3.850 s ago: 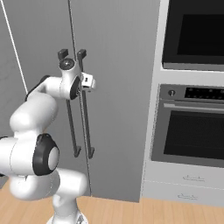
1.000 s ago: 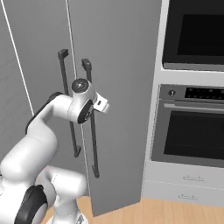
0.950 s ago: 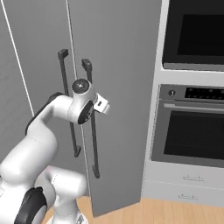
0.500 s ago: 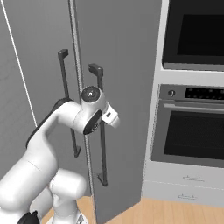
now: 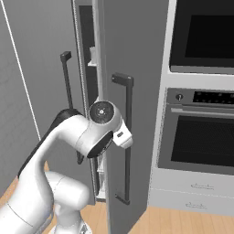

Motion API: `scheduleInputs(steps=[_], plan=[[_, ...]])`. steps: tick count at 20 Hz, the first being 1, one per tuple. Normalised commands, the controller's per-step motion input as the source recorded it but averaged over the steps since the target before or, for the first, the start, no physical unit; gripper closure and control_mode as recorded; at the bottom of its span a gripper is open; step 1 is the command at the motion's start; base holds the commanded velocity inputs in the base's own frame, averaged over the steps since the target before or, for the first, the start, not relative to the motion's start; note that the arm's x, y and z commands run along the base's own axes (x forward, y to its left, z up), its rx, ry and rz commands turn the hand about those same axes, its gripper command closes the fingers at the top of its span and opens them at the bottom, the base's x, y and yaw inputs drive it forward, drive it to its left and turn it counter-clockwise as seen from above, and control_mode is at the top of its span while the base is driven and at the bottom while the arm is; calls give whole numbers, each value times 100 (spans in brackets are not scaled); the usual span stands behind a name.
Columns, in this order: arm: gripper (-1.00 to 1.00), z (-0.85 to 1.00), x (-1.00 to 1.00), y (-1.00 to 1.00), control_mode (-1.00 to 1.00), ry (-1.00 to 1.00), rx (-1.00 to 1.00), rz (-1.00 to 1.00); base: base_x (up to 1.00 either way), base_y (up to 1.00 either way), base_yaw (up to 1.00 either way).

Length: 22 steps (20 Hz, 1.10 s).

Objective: Grab a lemon wedge from the fridge and one ice cube from the ice bowl, and put them in the glass of lemonade.

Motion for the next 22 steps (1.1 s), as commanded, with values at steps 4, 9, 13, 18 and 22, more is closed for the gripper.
scheduleInputs(steps=[4,9,13,18,22], plan=[[-100,90,-68,-1,-100,-18,2,0,0,0,0],[-100,97,-60,21,-100,-11,-1,2,0,0,0],[-100,46,-2,92,-100,0,-22,0,0,0,0],[-100,-6,85,98,-100,15,-45,-15,0,0,0],[-100,-19,100,44,-100,15,-46,-28,0,0,0]])
